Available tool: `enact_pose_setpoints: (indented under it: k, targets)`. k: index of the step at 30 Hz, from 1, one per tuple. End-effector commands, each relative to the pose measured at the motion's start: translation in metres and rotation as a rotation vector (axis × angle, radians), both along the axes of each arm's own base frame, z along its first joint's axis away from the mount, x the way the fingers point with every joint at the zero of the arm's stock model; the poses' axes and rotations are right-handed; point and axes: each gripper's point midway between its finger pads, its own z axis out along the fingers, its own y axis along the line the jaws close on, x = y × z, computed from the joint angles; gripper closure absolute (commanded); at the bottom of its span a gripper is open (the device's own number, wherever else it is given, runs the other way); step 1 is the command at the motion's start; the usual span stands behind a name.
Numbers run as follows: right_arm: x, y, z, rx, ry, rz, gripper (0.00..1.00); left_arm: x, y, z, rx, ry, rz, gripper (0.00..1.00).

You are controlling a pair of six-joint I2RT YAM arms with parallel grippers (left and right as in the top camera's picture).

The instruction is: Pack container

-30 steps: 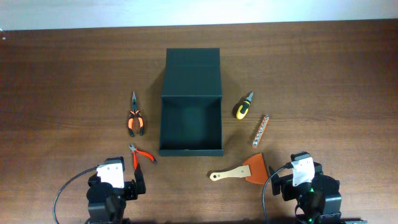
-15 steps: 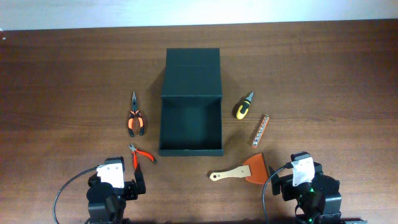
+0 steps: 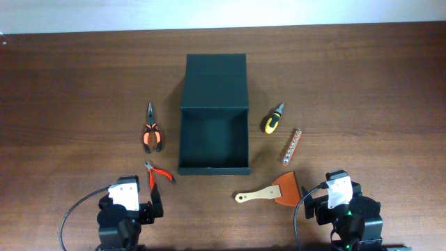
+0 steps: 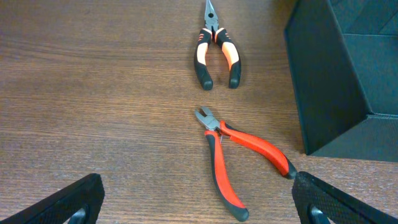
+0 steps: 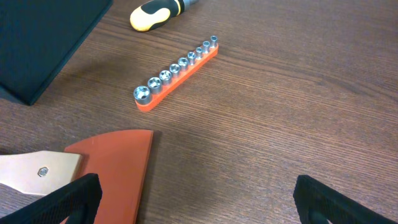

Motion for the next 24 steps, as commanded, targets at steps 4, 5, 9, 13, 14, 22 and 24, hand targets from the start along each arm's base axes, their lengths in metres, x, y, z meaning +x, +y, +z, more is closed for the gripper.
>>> enact_pose_setpoints:
  k: [4, 5, 9, 13, 14, 22, 24]
  targets:
    - [0.009, -0.001, 0.011, 0.004, -0.06, -0.008, 0.01, 0.001, 0.0, 0.0, -0.01, -0.007, 0.007, 0.01]
    - [0.012, -0.001, 0.018, 0.006, -0.081, -0.007, 0.01, 0.001, 0.0, 0.0, -0.01, -0.007, 0.007, 0.01]
    - [0.021, 0.004, 0.06, 0.021, -0.135, 0.011, 0.01, 0.001, 0.0, 0.0, -0.01, -0.007, 0.007, 0.01]
    - [0.035, 0.005, 0.098, 0.021, -0.094, 0.014, 0.01, 0.001, 0.0, 0.0, -0.01, -0.007, 0.007, 0.01]
    - [0.04, 0.006, 0.106, 0.022, -0.081, 0.017, 0.01, 0.001, 0.0, 0.0, -0.01, -0.007, 0.007, 0.01]
    - [0.089, 0.014, 0.143, 0.181, 0.068, -0.072, 0.01, 0.001, 0.0, 0.0, -0.01, -0.007, 0.007, 0.01]
    - [0.101, 0.015, 0.141, 0.23, 0.133, -0.123, 0.01, 0.001, 0.0, 0.0, -0.01, -0.007, 0.007, 0.01]
